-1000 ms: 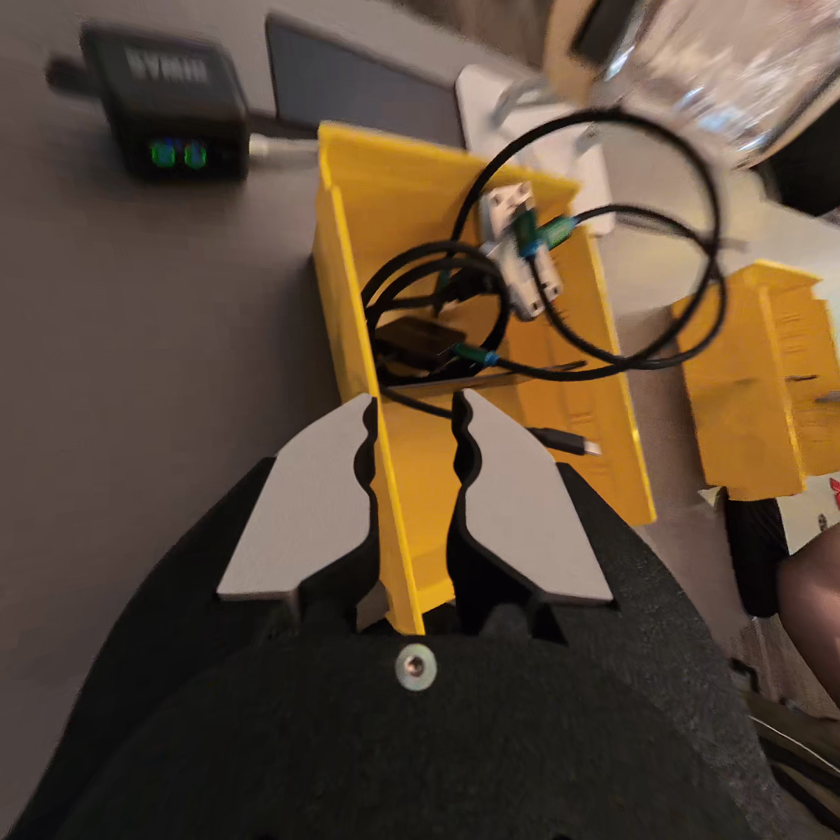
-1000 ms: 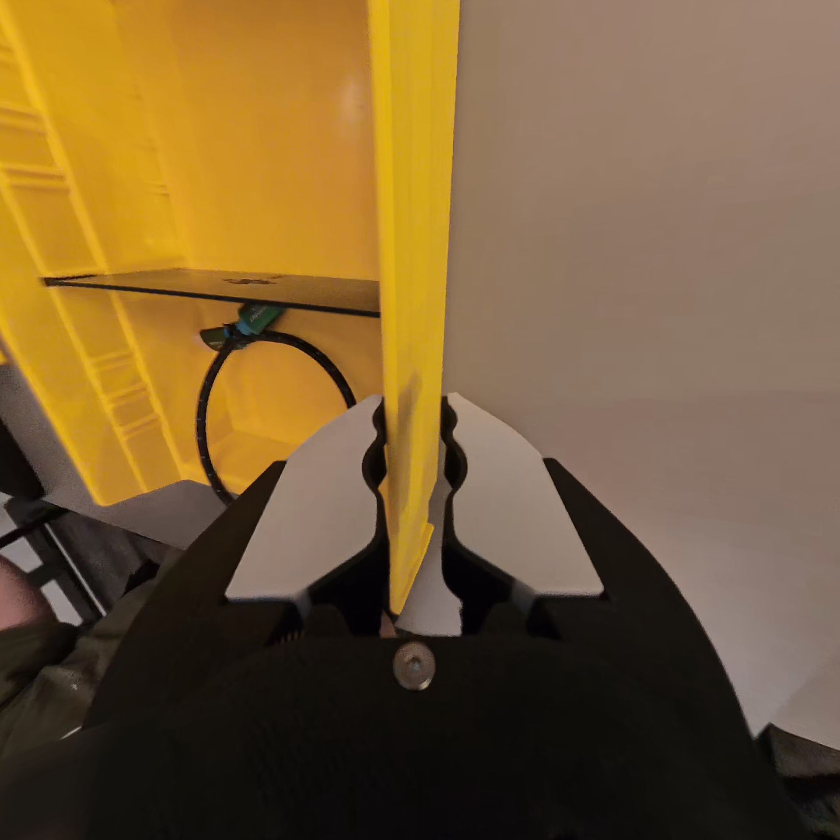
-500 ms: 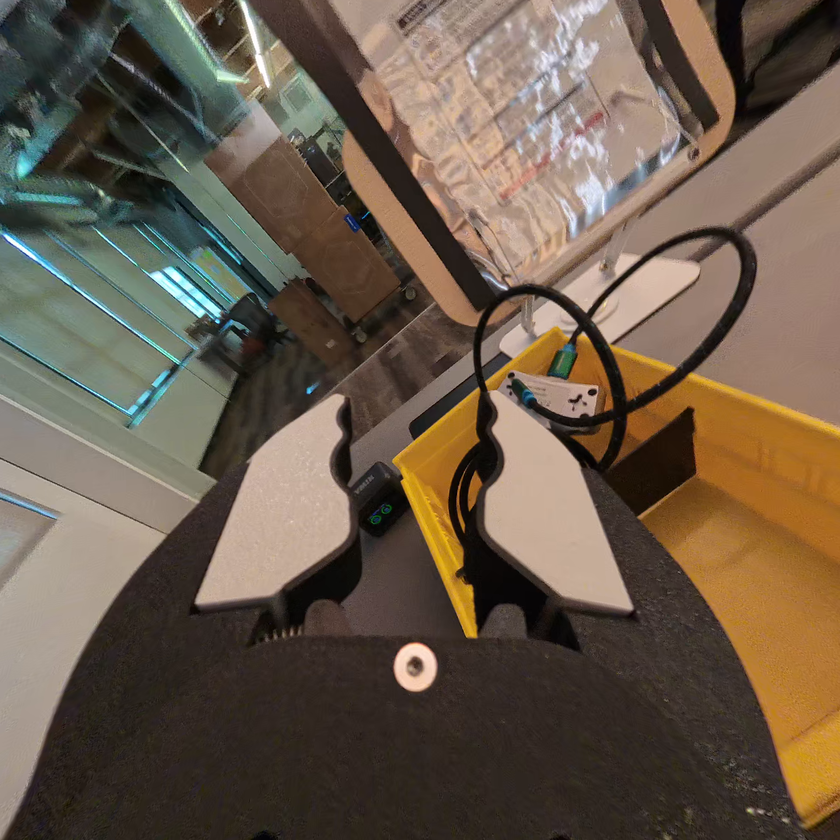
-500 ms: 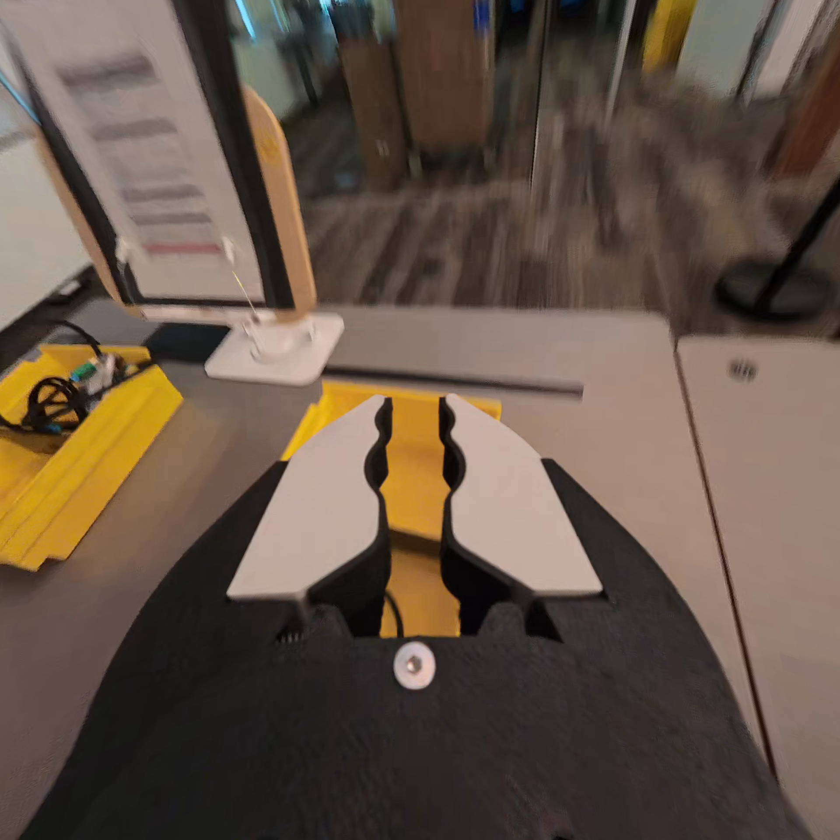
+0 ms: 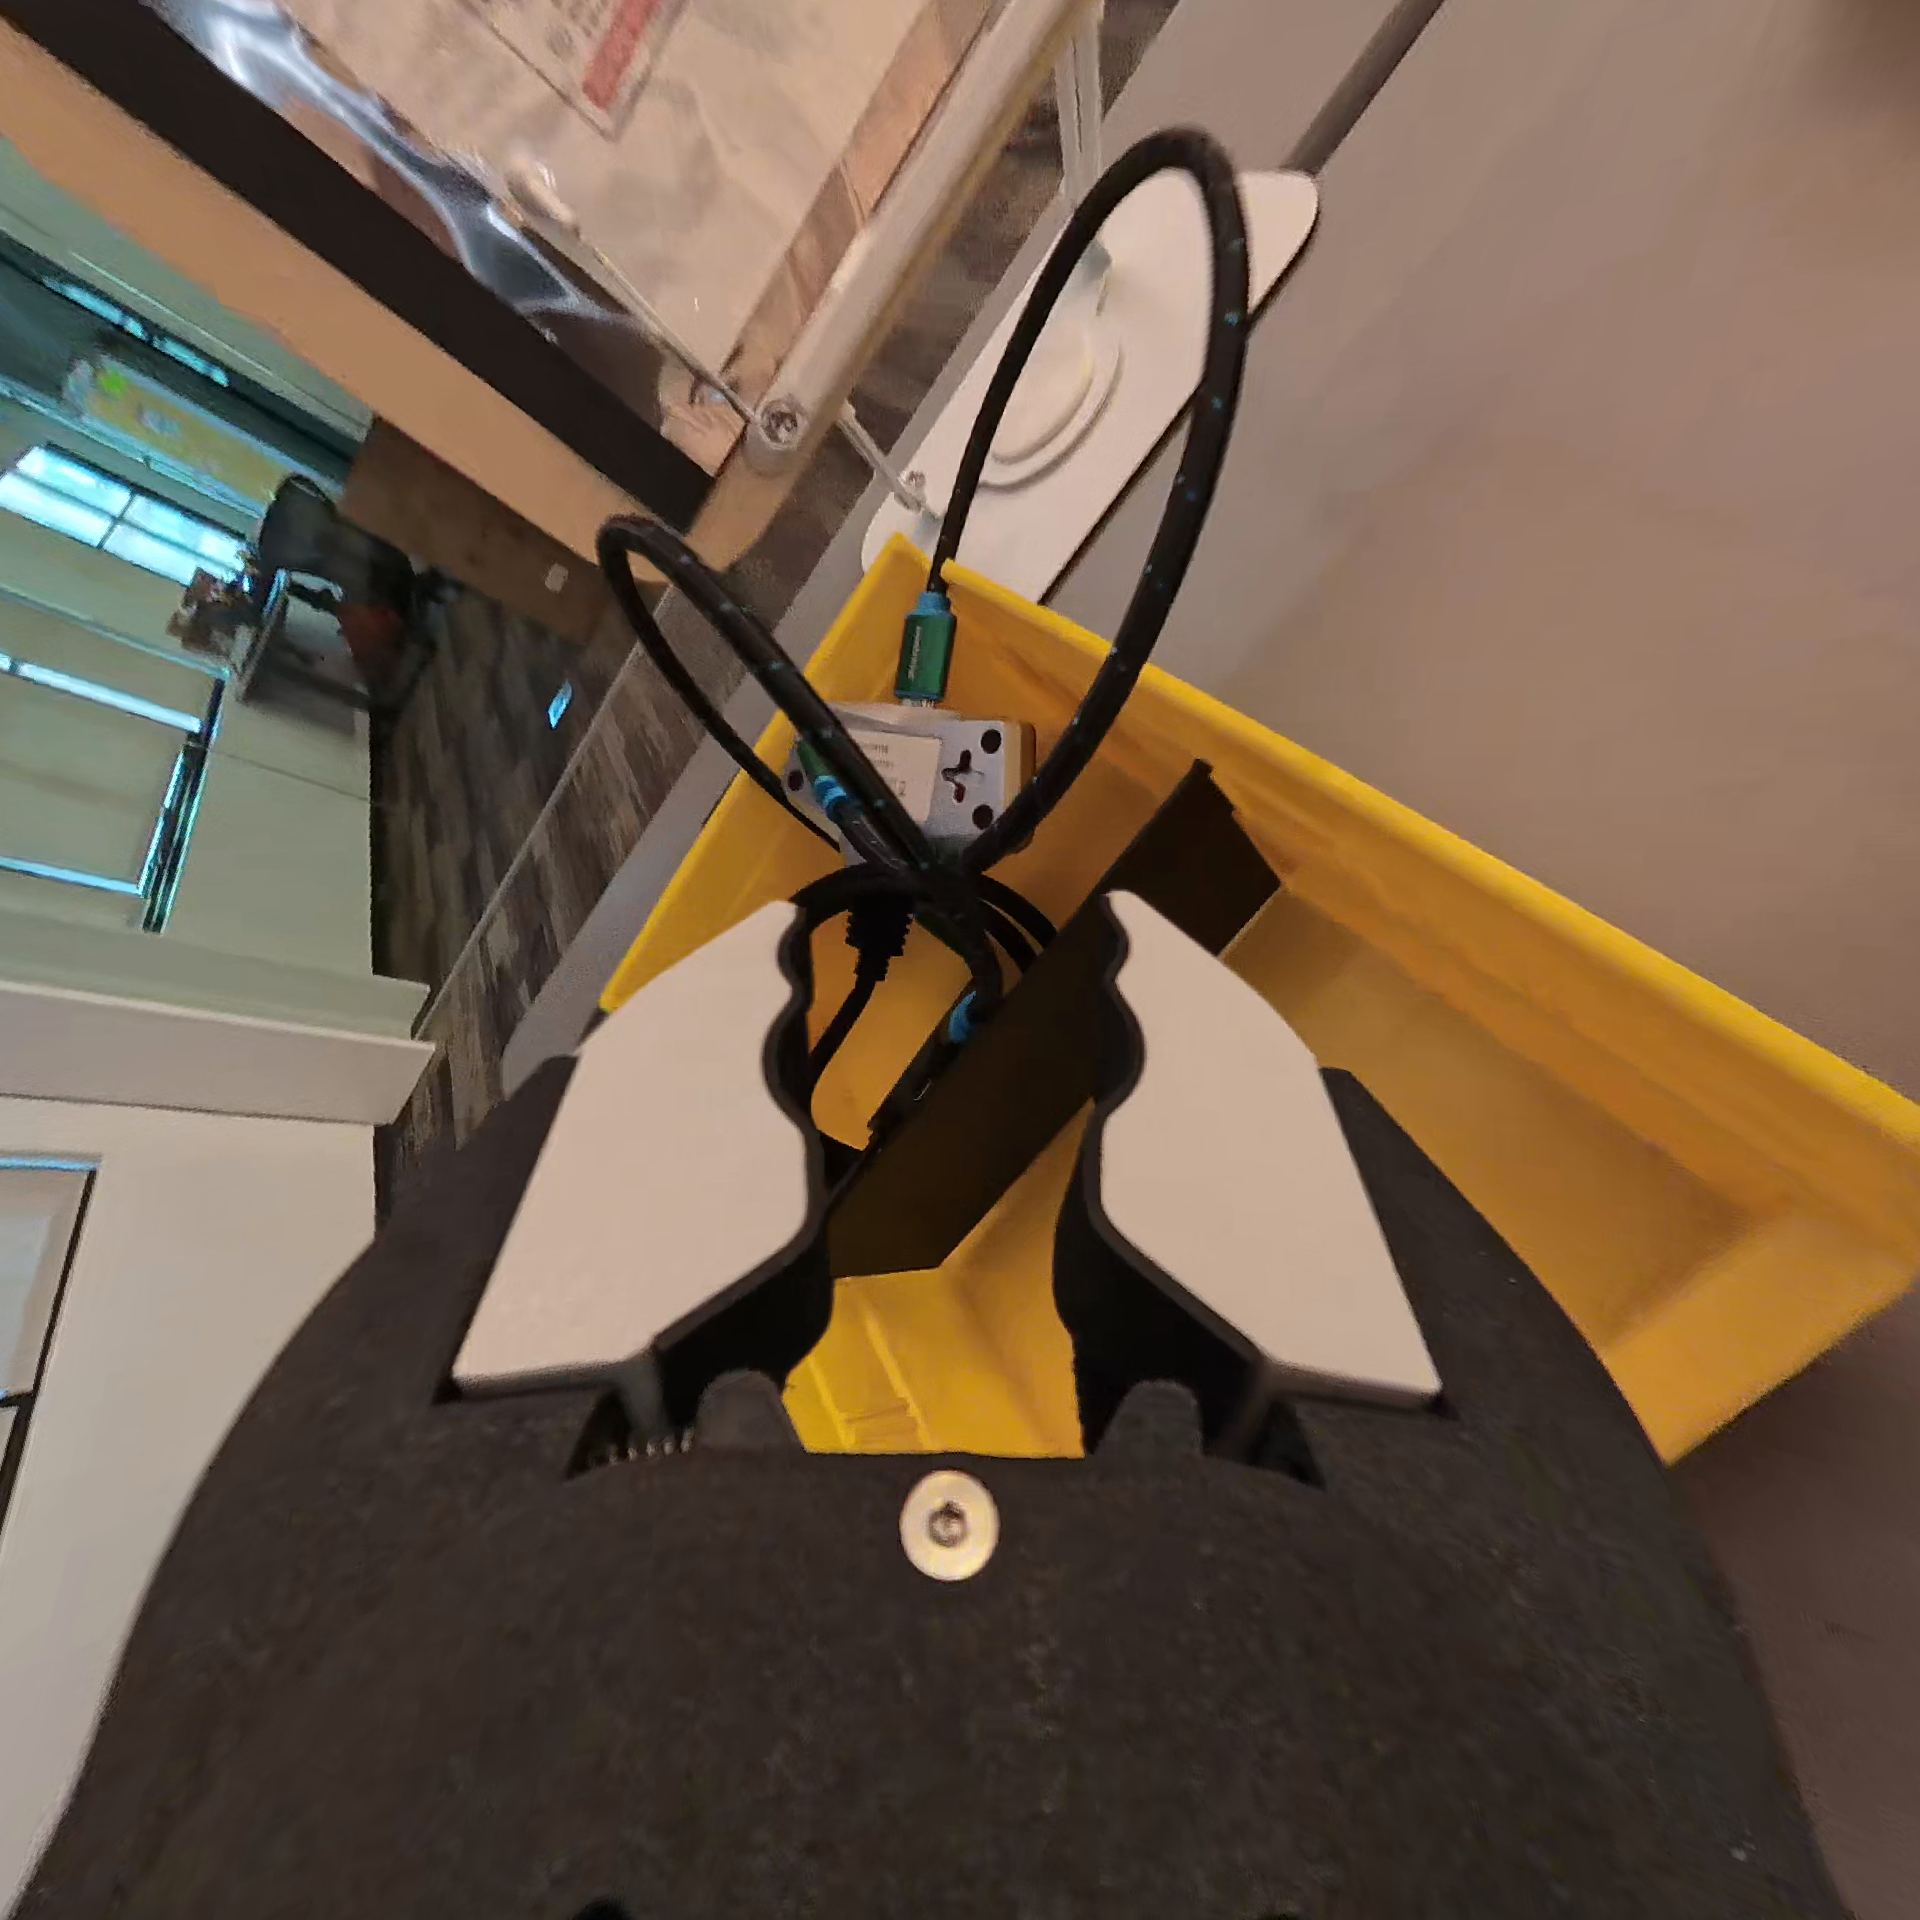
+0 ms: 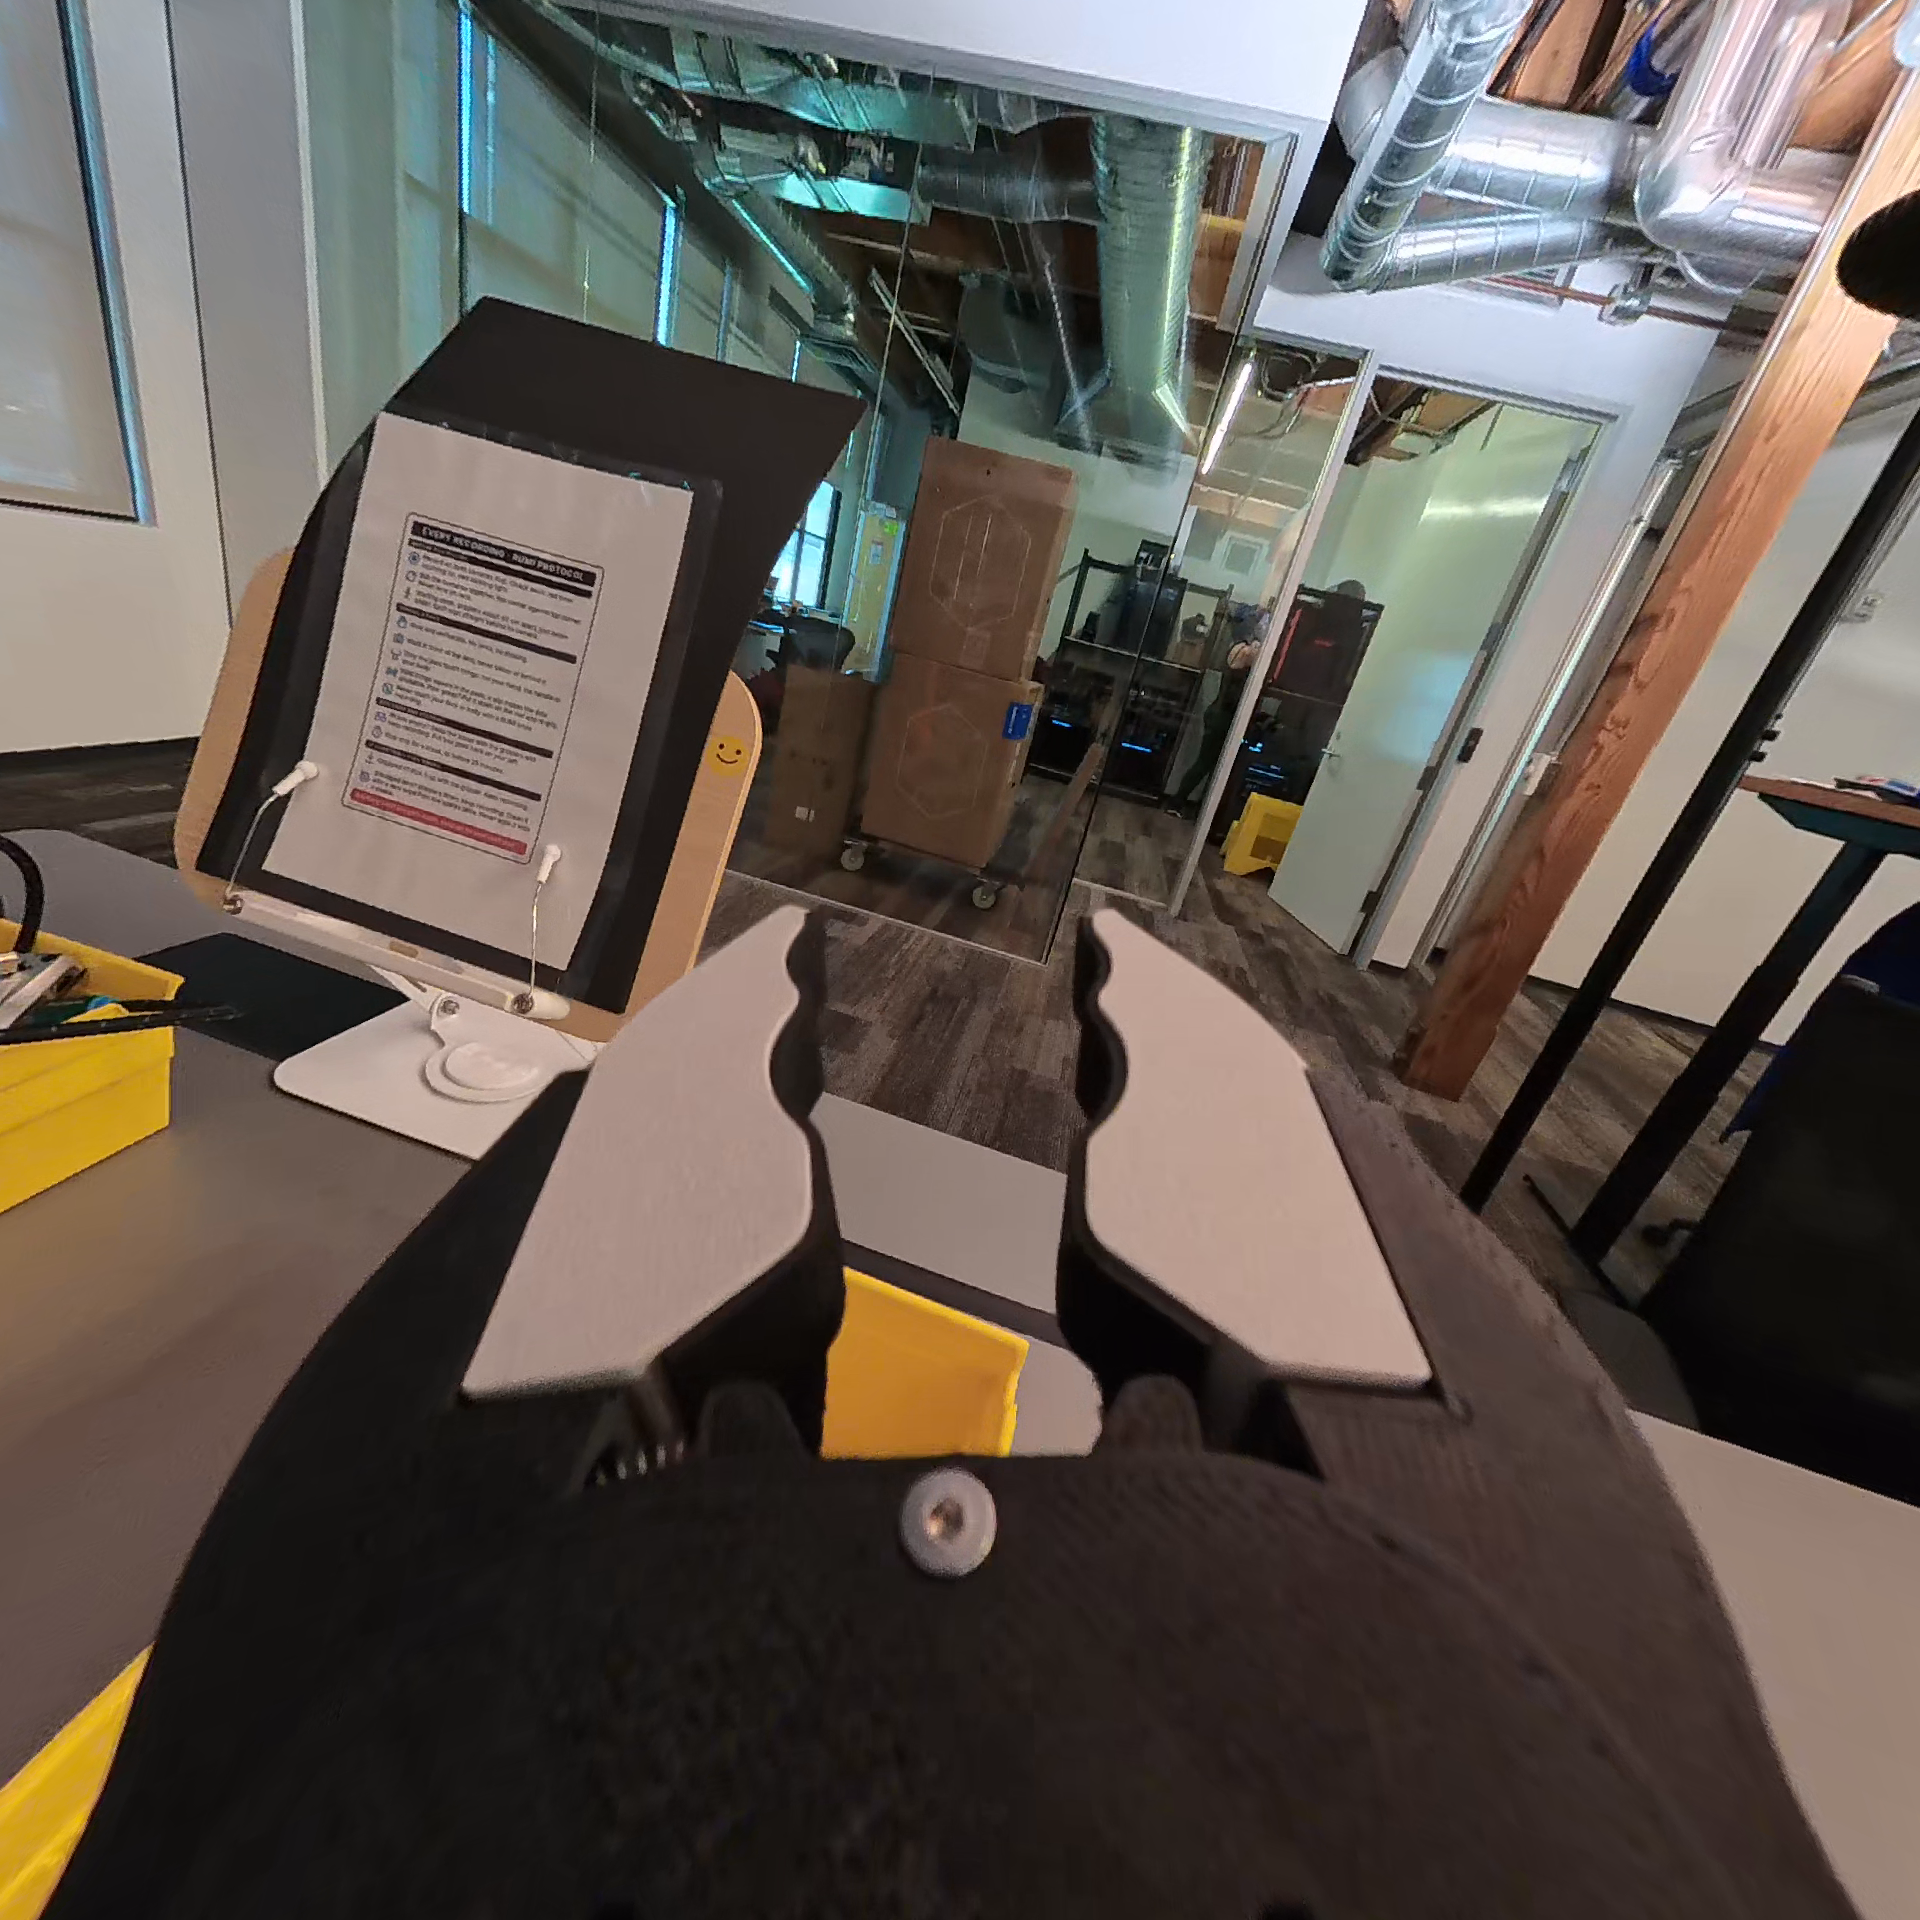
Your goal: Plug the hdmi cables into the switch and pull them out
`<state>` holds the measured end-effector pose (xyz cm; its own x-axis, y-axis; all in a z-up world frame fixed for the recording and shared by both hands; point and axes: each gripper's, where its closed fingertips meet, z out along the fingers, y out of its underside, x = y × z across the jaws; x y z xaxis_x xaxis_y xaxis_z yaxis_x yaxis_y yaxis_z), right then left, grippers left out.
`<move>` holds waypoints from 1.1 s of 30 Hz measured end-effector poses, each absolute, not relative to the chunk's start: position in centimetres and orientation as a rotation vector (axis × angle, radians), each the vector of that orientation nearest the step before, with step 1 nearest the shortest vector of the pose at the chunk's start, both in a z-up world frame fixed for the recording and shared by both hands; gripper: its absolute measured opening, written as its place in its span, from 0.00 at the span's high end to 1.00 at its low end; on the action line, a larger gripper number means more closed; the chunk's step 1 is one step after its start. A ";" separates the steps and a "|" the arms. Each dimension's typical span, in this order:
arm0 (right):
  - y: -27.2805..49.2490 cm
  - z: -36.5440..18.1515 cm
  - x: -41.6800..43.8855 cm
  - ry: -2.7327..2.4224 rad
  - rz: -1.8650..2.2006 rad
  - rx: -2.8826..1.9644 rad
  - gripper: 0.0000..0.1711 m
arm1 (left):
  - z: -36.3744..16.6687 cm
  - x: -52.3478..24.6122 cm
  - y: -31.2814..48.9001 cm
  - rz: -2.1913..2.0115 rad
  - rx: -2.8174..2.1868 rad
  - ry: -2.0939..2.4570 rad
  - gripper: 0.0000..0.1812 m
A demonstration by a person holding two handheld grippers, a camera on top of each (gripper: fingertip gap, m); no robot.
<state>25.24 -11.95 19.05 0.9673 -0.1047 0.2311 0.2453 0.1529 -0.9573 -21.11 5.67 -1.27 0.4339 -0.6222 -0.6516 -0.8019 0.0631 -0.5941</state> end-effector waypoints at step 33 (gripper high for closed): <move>-12.7 17.3 27.9 -0.095 -0.203 -1.475 0.79 | 3.4 -23.5 9.2 0.144 -1.880 1.041 0.93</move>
